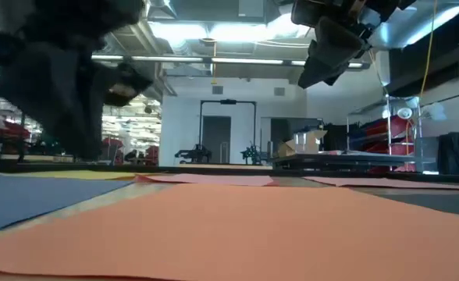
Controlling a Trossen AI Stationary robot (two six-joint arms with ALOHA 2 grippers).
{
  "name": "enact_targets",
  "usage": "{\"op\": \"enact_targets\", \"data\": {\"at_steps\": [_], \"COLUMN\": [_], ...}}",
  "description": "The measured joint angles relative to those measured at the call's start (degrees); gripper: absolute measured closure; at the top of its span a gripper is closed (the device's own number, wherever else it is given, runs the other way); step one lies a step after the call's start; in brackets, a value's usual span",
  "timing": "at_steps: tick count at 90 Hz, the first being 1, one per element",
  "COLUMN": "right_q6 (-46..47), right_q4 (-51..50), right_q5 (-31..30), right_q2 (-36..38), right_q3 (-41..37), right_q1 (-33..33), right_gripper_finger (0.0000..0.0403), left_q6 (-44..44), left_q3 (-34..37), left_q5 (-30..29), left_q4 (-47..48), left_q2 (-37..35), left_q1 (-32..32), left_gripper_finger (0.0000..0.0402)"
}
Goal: Organize paper
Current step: Stack the violet paper on top of the violet paper
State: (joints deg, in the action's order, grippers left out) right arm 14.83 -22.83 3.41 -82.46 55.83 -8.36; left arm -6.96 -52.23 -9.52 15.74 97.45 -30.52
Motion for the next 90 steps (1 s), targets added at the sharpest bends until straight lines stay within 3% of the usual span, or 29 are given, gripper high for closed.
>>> {"op": "enact_targets", "data": {"at_steps": [29, 90], "right_q6": [-0.2, -0.3], "right_q4": [-0.1, -0.3], "right_q5": [0.0, 0.0], "right_q2": [0.0, 0.0], "right_q3": [0.0, 0.0], "right_q1": [0.0, 0.0], "right_gripper_finger": [0.0402, 0.0402], "left_q6": [-0.6, -1.3], "left_q3": [-0.1, -3.7], "left_q5": [1.9, 2.2], "left_q4": [-2.0, 9.4], "left_q2": [3.3, 3.0], "left_q1": [-0.2, -4.4], "left_gripper_finger": [0.0401, 0.0401]}}
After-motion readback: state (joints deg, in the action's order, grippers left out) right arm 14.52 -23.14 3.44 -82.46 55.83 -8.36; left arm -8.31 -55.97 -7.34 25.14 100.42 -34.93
